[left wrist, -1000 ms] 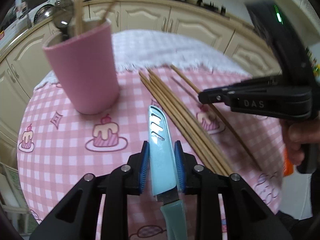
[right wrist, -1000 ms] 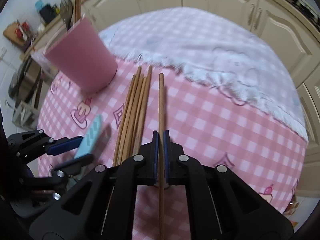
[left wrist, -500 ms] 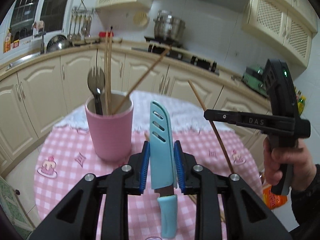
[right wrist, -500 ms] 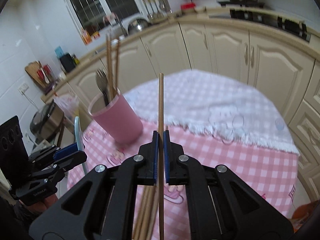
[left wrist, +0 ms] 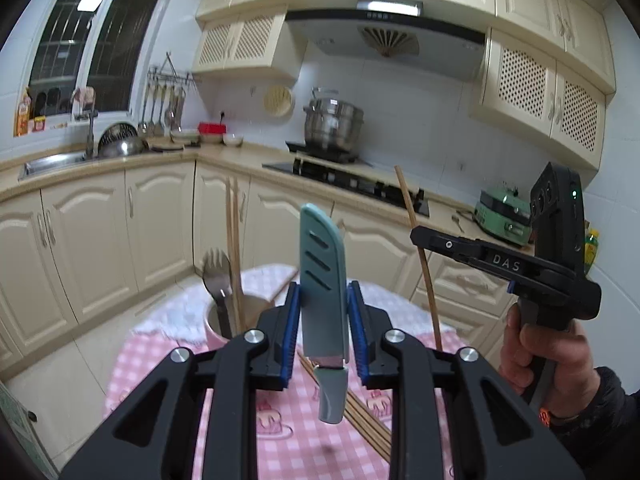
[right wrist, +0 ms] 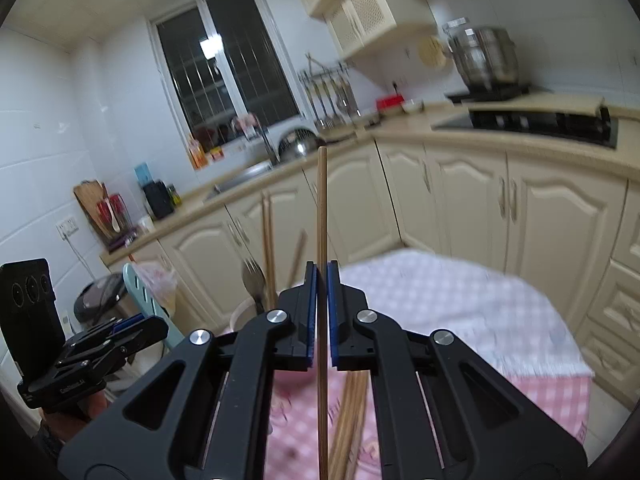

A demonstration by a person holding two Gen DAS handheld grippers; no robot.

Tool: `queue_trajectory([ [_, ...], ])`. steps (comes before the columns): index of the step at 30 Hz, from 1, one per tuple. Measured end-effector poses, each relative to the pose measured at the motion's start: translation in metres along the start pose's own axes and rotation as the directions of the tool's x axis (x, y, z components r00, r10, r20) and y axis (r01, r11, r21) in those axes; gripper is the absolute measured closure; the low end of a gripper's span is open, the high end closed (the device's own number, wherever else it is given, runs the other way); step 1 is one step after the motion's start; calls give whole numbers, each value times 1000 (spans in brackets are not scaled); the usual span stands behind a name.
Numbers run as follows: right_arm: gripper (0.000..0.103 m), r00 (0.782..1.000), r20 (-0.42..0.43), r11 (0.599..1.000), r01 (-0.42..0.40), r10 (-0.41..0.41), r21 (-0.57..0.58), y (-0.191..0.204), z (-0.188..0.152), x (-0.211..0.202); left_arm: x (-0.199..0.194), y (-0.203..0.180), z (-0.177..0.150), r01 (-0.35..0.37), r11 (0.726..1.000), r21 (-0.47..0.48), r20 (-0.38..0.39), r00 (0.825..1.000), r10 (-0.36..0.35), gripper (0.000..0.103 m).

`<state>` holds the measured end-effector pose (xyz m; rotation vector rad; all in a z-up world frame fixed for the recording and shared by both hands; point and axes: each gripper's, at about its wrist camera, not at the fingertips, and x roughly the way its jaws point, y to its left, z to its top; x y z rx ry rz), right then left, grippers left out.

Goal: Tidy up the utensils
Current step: 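Lift the knife over the pink cup with the left tool while the right tool carries a chopstick there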

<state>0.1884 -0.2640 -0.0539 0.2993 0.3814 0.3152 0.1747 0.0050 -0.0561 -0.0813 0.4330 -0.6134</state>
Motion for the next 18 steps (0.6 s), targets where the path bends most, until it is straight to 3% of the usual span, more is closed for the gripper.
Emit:
queue_trajectory([
  [10, 97, 983, 150, 993, -95, 104, -64, 48, 50, 44, -24, 19, 61, -67, 997, 41, 125, 990, 62, 80],
  [18, 97, 973, 200, 991, -98, 115, -90, 66, 67, 84, -16, 43, 85, -98, 994, 38, 146, 985, 91, 80],
])
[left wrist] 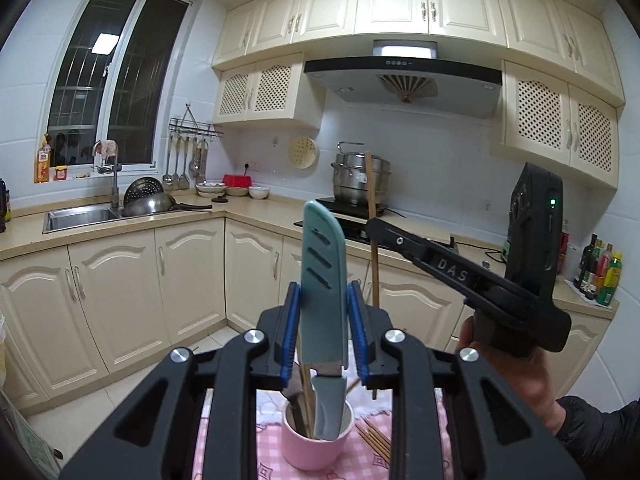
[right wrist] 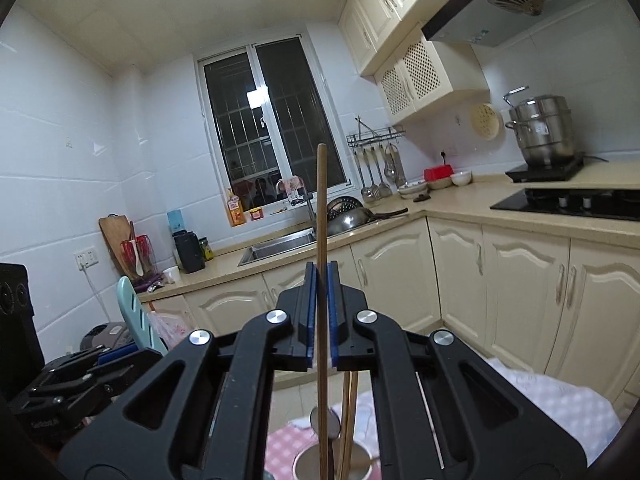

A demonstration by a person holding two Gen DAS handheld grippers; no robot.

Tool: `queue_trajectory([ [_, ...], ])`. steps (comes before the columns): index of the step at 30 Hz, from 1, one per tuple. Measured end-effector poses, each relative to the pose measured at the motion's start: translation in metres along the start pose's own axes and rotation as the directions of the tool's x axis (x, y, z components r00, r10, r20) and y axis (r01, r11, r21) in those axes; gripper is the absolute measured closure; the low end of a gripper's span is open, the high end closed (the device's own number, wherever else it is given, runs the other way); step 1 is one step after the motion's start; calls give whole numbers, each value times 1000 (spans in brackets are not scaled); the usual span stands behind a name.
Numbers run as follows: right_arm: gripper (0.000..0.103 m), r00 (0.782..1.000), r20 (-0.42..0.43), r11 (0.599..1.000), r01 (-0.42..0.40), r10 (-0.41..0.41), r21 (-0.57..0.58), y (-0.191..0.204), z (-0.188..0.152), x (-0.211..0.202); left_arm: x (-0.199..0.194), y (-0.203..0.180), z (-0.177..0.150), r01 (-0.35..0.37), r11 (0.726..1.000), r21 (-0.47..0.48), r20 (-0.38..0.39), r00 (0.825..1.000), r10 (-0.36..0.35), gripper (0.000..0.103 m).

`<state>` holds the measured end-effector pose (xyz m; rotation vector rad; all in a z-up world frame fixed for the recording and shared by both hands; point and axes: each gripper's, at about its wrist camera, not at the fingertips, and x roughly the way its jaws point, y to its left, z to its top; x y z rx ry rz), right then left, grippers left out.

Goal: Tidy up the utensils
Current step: 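Lift the knife over the pink cup with the left tool while the right tool carries a chopstick there, then open the left tool to drop the knife into the cup while the right tool drops its chopstick in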

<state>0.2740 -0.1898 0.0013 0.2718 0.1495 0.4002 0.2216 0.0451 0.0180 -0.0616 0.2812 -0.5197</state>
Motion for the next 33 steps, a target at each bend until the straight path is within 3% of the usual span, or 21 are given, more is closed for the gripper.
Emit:
queue_trajectory([
  [14, 97, 996, -82, 999, 41, -42, -9, -7, -40, 35, 53, 15, -26, -6, 999, -41, -88, 996, 2, 80],
  [20, 94, 987, -153, 999, 48, -46, 12, -12, -49, 36, 72, 18, -42, -5, 999, -52, -178, 984, -4, 79],
  [21, 82, 987, -154, 999, 52, -49, 13, -12, -47, 33, 72, 20, -43, -10, 998, -60, -179, 984, -1, 77],
  [22, 47, 987, -151, 998, 58, -56, 13, -12, -46, 30, 71, 22, -44, -12, 998, -68, -179, 984, 0, 68],
  [23, 29, 989, -131, 998, 68, -65, 18, -13, -42, 21, 69, 24, -43, -21, 997, -77, -171, 985, 8, 58],
  [24, 22, 991, -118, 997, 72, -69, 19, -14, -40, 17, 67, 25, -43, -29, 996, -80, -163, 986, 15, 54],
  [27, 21, 992, -99, 997, 82, -79, 18, -17, -28, 1, 59, 25, -40, -50, 996, -75, -138, 990, 39, 41],
  [29, 15, 992, -80, 995, 100, -98, 24, -22, -18, -11, 56, 24, -38, -62, 996, -69, -127, 990, 53, 27],
  [33, 6, 988, -69, 989, 139, -136, 42, -35, -6, -31, 47, 17, -37, -88, 994, -58, -112, 990, 81, 13],
])
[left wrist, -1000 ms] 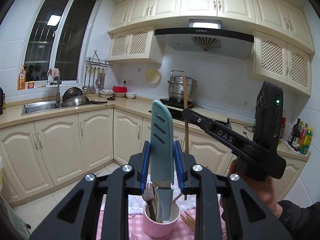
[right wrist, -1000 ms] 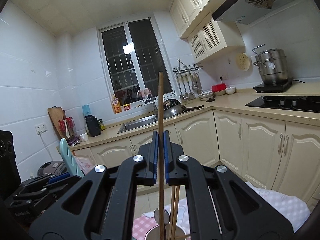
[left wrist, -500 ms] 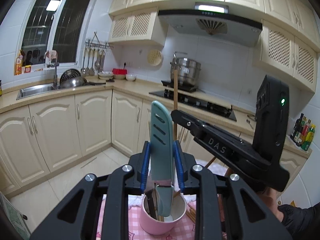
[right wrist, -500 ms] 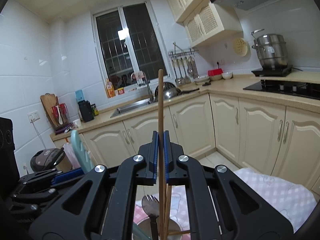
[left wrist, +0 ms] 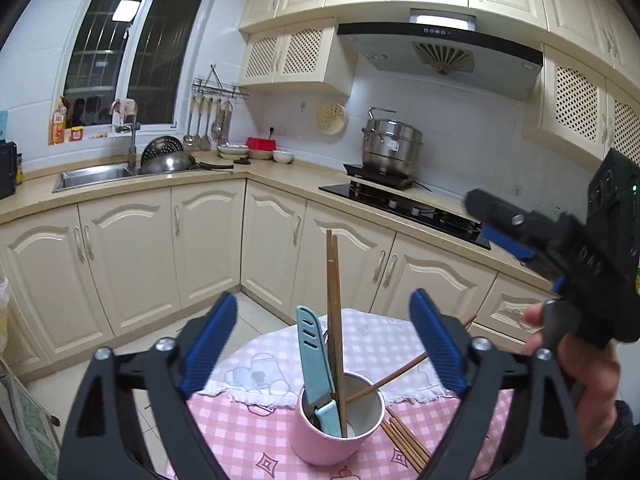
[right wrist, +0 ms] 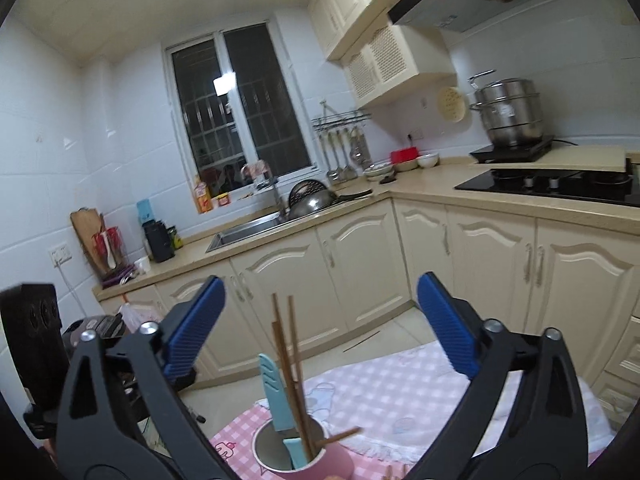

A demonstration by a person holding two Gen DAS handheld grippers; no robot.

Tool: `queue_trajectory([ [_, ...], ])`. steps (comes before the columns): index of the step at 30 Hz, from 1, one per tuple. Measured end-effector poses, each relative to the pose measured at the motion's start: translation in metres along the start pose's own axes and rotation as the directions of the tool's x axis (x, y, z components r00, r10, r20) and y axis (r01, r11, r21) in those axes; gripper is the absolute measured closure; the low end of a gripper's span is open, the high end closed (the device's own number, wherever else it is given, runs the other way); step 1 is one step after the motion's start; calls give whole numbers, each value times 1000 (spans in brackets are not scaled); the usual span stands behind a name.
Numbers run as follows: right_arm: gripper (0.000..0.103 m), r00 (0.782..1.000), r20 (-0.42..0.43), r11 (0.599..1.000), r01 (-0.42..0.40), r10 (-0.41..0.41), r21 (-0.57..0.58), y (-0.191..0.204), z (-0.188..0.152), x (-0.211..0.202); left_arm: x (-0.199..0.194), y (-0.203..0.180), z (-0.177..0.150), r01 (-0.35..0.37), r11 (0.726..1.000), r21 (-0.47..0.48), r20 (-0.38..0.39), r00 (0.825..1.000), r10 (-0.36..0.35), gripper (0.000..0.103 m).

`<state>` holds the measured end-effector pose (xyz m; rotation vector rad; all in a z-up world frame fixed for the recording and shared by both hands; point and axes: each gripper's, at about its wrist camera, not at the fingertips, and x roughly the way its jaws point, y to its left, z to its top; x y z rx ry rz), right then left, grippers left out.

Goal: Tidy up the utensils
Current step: 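Open the left tool to drop the knife into the cup while the right tool drops its chopstick in, then move both tools back down to the wooden chopsticks on the cloth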

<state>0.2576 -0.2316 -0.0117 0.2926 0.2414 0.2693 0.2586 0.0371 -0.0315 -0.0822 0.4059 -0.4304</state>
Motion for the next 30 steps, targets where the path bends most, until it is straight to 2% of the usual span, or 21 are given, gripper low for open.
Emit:
queue_trajectory([
  [2, 6, 1000, -19, 1000, 22, -22, 13, -8, 3, -5, -3, -3, 0, -16, 1000, 6, 1, 1000, 16, 10],
  [8, 6, 994, -81, 996, 75, -70, 53, -35, 1, -20, -10, -14, -1, -56, 998, 28, -13, 998, 56, 9],
  [16, 6, 978, -167, 988, 138, -126, 63, -59, -13, -35, -15, -27, -12, -53, 998, 37, -49, 997, 55, 9],
  [25, 6, 937, -306, 977, 201, -171, 69, -81, -42, -41, -14, -38, -36, -45, 998, 47, -112, 992, 51, 9],
  [30, 6, 901, -393, 975, 220, -186, 42, -85, -61, -41, -12, -44, -52, -39, 998, 52, -152, 987, 46, 9],
])
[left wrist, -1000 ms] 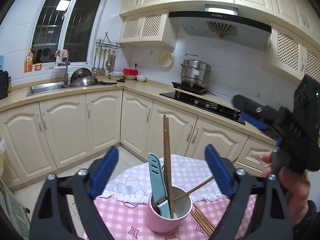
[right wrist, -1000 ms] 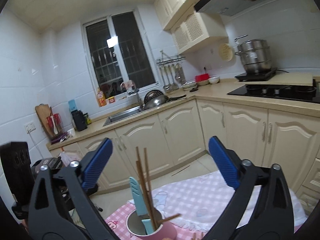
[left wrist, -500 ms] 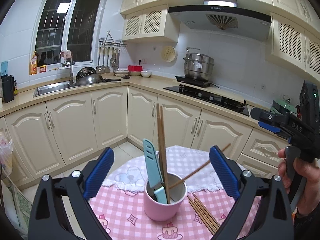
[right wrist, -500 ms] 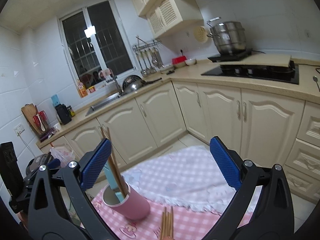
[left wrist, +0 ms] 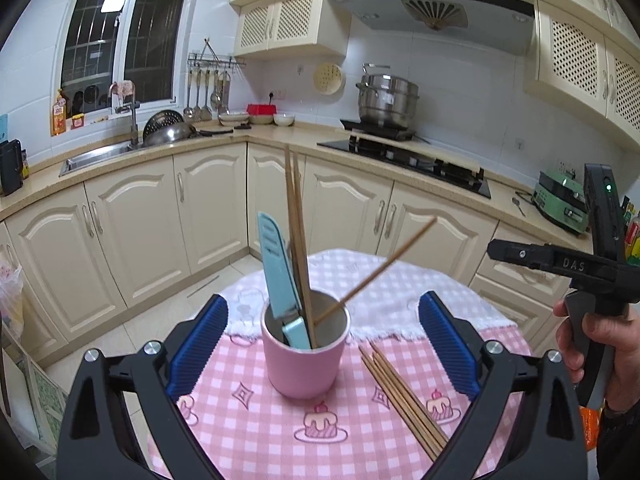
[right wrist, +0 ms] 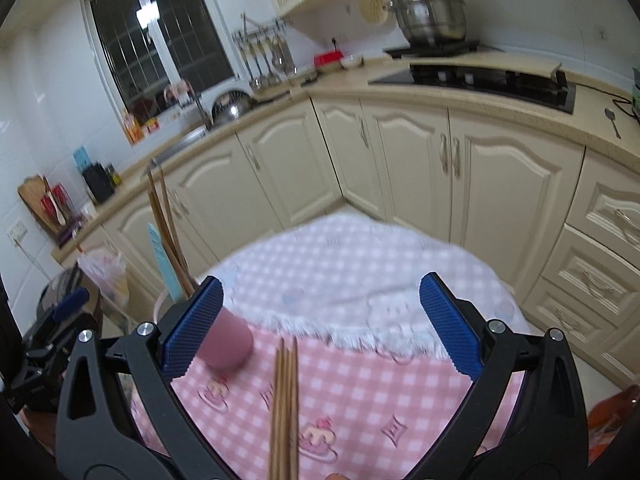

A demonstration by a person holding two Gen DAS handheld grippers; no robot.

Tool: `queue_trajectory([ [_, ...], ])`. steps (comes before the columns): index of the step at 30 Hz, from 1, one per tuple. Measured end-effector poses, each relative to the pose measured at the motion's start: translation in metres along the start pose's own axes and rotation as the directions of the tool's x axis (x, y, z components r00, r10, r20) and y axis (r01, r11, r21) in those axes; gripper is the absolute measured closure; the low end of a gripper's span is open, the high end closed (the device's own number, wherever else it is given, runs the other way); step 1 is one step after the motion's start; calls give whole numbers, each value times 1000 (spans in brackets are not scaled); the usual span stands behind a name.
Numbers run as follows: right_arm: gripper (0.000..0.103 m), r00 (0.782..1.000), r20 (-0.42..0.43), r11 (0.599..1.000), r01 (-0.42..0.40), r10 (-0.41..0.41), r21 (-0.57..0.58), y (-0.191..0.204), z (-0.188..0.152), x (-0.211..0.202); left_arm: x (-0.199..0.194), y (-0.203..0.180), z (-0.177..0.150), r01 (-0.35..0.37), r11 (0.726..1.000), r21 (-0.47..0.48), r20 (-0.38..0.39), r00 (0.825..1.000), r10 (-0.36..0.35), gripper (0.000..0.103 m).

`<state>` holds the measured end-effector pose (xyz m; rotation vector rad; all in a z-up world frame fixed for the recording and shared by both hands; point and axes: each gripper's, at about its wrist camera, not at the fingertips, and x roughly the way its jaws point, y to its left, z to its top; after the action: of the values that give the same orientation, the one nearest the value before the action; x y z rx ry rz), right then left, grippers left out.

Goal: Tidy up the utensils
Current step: 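Move both tools back down to the wooden chopsticks on the cloth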

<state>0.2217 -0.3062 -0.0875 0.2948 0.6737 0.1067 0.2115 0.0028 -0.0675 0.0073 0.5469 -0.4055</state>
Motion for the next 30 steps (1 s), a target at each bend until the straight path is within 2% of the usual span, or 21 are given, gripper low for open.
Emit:
queue_trajectory([
  [7, 6, 994, -107, 1000, 28, -29, -12, -8, -22, 11, 9, -7, -22, -9, 1000, -6, -69, 998, 9, 9],
  [14, 6, 966, -256, 998, 32, -46, -60, -9, -49, 32, 27, -19, -47, -14, 1000, -22, -188, 982, 10, 9],
  [18, 6, 950, -307, 996, 26, -53, -90, -8, -61, 38, 45, -27, -65, -18, 999, -36, -289, 957, 7, 9],
  [22, 6, 938, -342, 994, 24, -59, -105, -10, -69, 43, 65, -39, -86, -24, 999, -26, -390, 921, 12, 9],
  [25, 6, 925, -373, 993, 26, -69, -117, -12, -74, 48, 75, -45, -97, -28, 999, -24, -436, 900, 15, 9],
  [30, 6, 911, -405, 992, 26, -76, -127, -14, -81, 55, 87, -54, -109, -31, 999, -17, -481, 877, 19, 9],
])
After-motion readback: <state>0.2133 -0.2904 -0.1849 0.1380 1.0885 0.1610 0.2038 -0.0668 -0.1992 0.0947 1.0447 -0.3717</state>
